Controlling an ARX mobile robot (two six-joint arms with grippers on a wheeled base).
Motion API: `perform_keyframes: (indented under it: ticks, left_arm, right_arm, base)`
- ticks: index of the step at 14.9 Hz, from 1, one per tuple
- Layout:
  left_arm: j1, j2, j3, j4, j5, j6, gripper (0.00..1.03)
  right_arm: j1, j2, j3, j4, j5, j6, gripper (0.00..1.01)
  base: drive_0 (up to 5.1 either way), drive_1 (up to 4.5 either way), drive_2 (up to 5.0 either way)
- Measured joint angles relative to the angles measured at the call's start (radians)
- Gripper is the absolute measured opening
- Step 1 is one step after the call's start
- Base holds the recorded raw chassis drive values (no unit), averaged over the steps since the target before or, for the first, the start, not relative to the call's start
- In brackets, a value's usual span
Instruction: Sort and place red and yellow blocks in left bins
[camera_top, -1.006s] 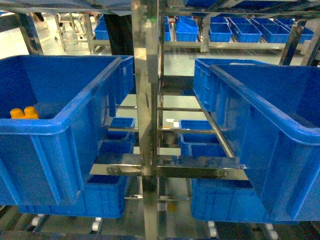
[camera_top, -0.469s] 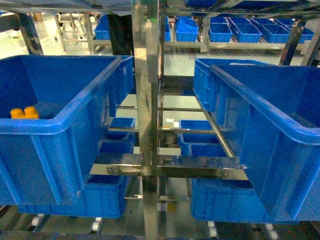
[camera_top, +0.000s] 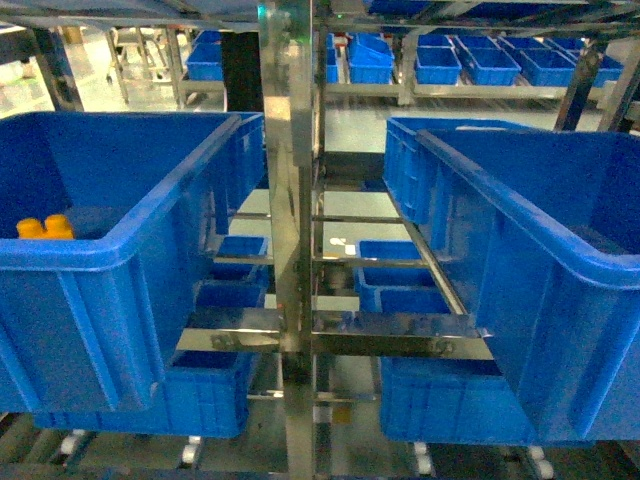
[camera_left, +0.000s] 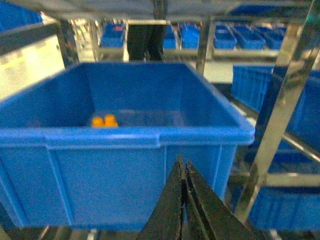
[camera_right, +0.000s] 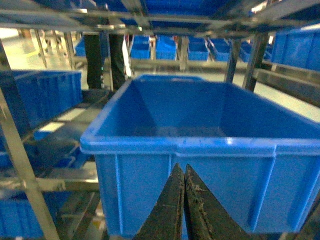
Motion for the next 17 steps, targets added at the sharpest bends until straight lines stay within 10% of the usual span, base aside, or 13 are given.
perform_keyframes:
  ticks: [3,10,17]
  left_arm:
    - [-0.002,-0.037,0.0,0.002,-0.003,-0.001,0.09]
    - [-0.002,-0.037,0.0,0.004,-0.004,-0.002,0.98]
    - [-0.002,-0.037,0.0,0.004,-0.004,-0.001,0.98]
  right_arm:
    - [0.0,-0.002,-0.003,-0.015,0.0,0.0,0.09]
    - [0.0,-0.002,-0.003,-0.013,0.0,0.0,1.0]
    - [0.0,-0.002,-0.003,-0.013,0.0,0.001,0.98]
  base:
    - [0.0,0.0,0.0]
    - [0.0,0.0,0.0]
    - [0.0,0.0,0.0]
